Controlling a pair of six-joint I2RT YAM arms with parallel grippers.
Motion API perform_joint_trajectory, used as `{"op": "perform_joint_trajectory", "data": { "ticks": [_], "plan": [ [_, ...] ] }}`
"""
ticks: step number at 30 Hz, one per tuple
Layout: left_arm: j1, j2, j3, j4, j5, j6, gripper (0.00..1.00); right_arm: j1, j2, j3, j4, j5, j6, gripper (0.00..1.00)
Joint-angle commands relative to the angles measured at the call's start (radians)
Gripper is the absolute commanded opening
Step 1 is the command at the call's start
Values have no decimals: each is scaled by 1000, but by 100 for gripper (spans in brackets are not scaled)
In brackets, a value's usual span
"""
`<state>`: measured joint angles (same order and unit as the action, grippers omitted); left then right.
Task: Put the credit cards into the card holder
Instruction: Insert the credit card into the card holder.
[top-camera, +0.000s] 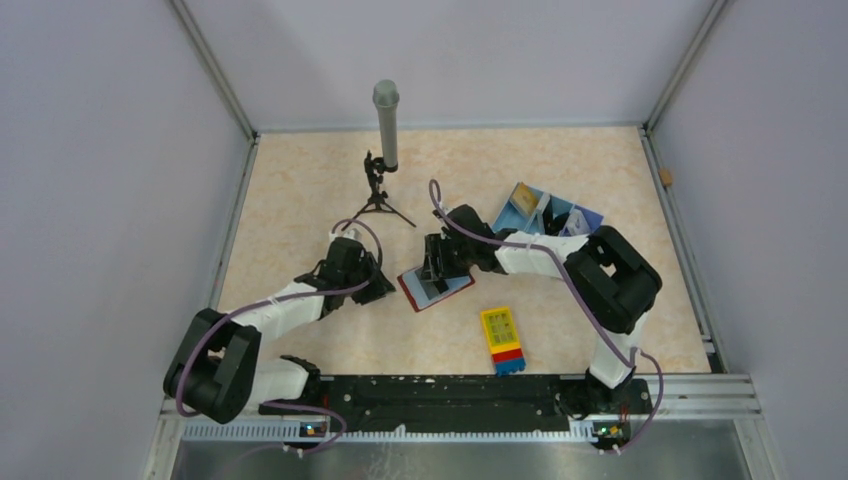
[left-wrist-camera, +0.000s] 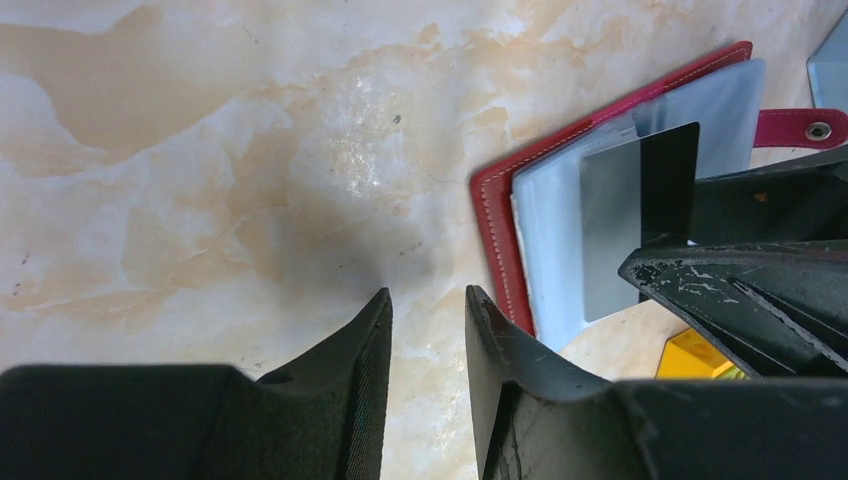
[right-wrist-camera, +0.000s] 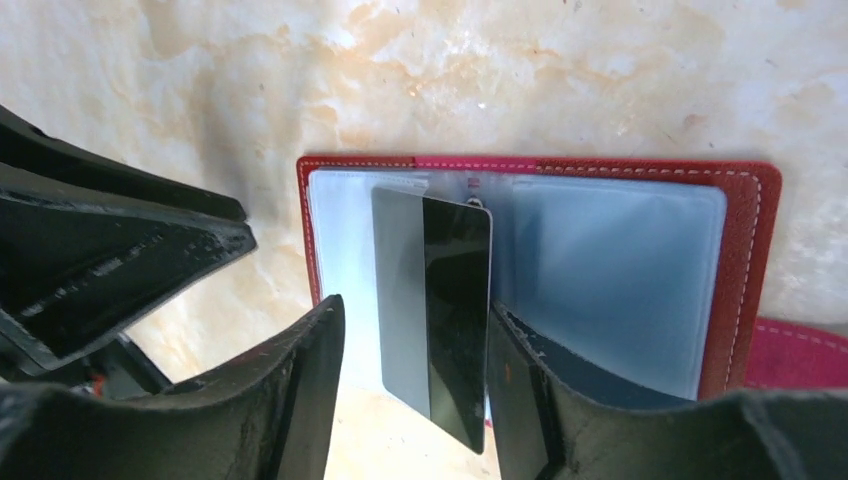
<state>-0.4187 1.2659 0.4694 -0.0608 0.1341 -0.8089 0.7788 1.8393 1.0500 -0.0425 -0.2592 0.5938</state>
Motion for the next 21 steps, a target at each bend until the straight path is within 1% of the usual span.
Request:
{"op": "perform_joint_trajectory", "data": {
  "ticks": [1, 5, 10, 12, 15, 21],
  "plan": [
    [1, -36, 10, -15, -23, 8, 35, 33, -59, 75, -117, 89, -123, 54],
    [0, -40, 17, -15, -16, 8, 35, 44, -86, 81, -130, 118, -164, 58],
    [-6, -38, 13, 19, 17, -17, 35, 44, -102, 89, -178, 206, -208, 61],
    [-15, -32, 13, 38, 28, -33, 35, 44, -96, 94, -187, 214, -220, 62],
    [-34, -17, 11, 68, 32, -61, 35, 45, -81, 92, -170, 170, -215, 62],
    [-63, 48, 8, 153, 58, -99, 35, 45, -23, 101, -136, 99, -188, 55]
  ]
}}
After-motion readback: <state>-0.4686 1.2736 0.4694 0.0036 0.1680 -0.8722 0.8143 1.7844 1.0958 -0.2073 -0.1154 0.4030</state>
